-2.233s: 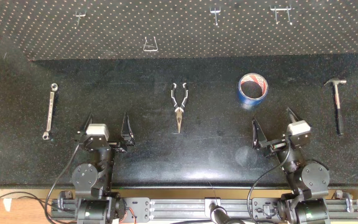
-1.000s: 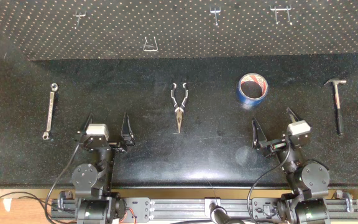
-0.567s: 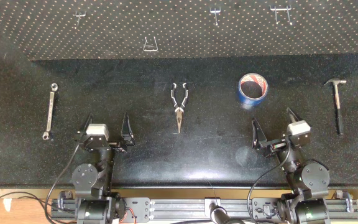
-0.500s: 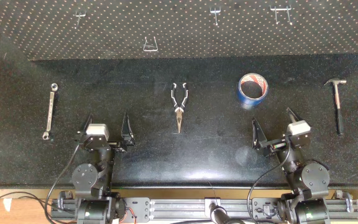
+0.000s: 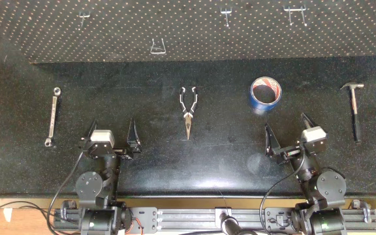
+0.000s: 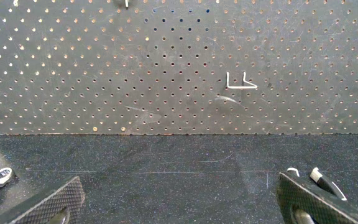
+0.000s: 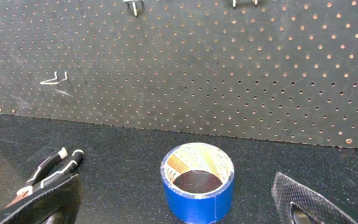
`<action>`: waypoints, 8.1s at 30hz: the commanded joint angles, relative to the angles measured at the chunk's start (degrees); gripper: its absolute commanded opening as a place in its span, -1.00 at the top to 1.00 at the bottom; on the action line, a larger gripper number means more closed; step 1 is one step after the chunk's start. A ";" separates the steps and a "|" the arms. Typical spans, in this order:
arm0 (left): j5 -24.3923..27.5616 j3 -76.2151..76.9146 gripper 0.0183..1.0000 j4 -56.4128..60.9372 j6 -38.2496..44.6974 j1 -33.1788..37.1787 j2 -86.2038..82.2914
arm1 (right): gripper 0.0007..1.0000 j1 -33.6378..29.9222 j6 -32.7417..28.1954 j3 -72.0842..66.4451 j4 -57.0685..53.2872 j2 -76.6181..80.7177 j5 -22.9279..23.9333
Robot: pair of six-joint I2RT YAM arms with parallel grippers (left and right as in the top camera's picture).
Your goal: Place Tools Onto Pegboard
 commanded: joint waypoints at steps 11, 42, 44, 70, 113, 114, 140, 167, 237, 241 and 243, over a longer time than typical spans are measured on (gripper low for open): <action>-0.39 -0.07 -0.99 -0.39 -0.92 0.33 -0.42 | -1.00 0.37 0.44 -0.22 -0.33 -0.63 0.48; 0.28 -0.04 -0.99 -0.31 -0.94 0.17 -0.42 | -1.00 0.37 0.44 -0.22 -0.33 -0.63 0.48; 0.26 0.24 -0.99 -0.13 -0.94 0.17 0.24 | -1.00 0.37 0.44 -0.22 -0.33 -0.63 0.50; -10.40 55.95 -0.99 -45.62 14.51 26.97 59.76 | -1.00 0.37 0.44 -0.22 -0.33 -0.63 0.48; 5.38 83.65 -0.99 -51.23 35.26 39.60 113.20 | -1.00 0.37 0.44 -0.22 -0.33 -0.63 0.48; 5.38 83.73 -0.99 -51.10 35.26 39.60 113.92 | -1.00 0.37 0.44 -0.22 -0.33 -0.63 0.50; 1.66 87.45 -0.99 -50.93 36.83 39.47 119.03 | -1.00 0.37 0.44 -0.22 -0.33 -0.63 0.50; 1.75 87.45 -0.37 -51.32 38.97 38.03 120.10 | -1.00 0.37 0.44 -0.22 -0.33 -0.63 0.50; -3.93 42.71 0.98 9.07 3.74 7.02 67.91 | -1.00 0.37 0.46 -0.22 -0.33 -0.63 0.50; -3.87 43.58 0.98 8.96 3.74 7.76 69.61 | -1.00 0.37 0.44 -0.22 -0.33 -0.63 0.48; -3.89 44.33 0.98 8.92 3.74 8.59 70.29 | -1.00 0.37 0.44 -0.22 -0.33 -0.63 0.48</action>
